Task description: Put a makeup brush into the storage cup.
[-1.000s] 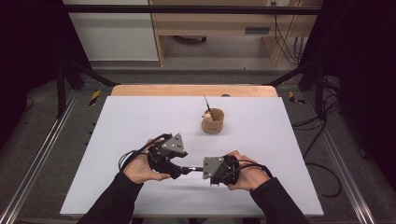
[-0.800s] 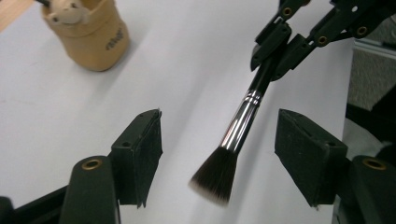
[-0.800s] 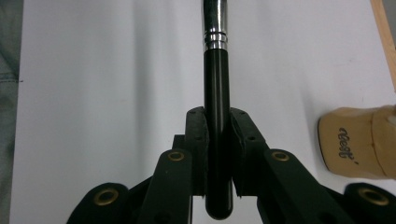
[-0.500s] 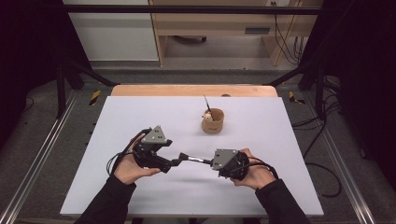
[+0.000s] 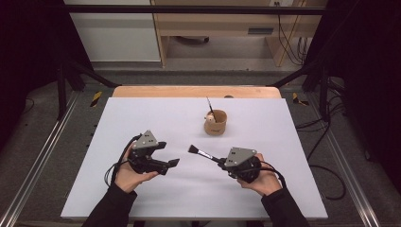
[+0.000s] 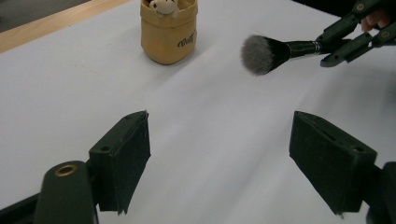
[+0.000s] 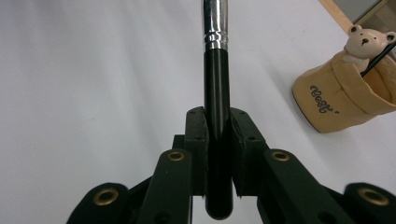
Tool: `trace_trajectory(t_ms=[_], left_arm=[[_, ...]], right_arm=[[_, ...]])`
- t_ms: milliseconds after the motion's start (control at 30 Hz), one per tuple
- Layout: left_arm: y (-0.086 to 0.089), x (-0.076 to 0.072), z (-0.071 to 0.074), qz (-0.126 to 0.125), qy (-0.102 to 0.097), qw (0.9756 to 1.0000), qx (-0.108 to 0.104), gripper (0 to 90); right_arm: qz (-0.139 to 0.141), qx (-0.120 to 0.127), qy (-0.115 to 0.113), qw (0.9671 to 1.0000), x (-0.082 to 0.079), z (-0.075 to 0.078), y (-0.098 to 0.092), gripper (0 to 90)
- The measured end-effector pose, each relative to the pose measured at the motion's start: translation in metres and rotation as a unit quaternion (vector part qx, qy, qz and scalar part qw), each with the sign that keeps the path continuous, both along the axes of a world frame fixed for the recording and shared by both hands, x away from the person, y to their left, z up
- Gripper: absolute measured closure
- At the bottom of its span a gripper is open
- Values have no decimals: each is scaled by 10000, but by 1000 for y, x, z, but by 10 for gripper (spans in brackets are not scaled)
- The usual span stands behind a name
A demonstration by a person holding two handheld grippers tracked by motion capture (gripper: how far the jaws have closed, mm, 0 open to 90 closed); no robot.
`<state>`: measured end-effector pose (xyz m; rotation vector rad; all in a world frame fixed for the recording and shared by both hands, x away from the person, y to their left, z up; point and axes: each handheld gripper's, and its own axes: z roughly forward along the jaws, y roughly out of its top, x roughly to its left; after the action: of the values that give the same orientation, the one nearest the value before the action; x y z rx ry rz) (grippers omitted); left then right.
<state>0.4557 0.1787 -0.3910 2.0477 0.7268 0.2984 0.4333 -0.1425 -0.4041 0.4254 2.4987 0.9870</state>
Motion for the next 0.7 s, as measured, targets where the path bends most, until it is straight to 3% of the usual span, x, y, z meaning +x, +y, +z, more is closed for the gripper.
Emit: trace_trajectory(t_ms=[167, 367, 700], left_arm=[[0, -2, -5, 130, 1, 9996, -239, 196], [-1, -4, -10, 233, 38, 9978, -612, 198], [-11, -12, -17, 239, 35, 9966, -789, 185]], right_arm=[[-218, 359, 28, 9991, -2, -3, -4, 795], [-446, 794, 66, 9958, -5, -8, -6, 794], [-628, 1377, 181, 9883, -11, -16, -3, 794]])
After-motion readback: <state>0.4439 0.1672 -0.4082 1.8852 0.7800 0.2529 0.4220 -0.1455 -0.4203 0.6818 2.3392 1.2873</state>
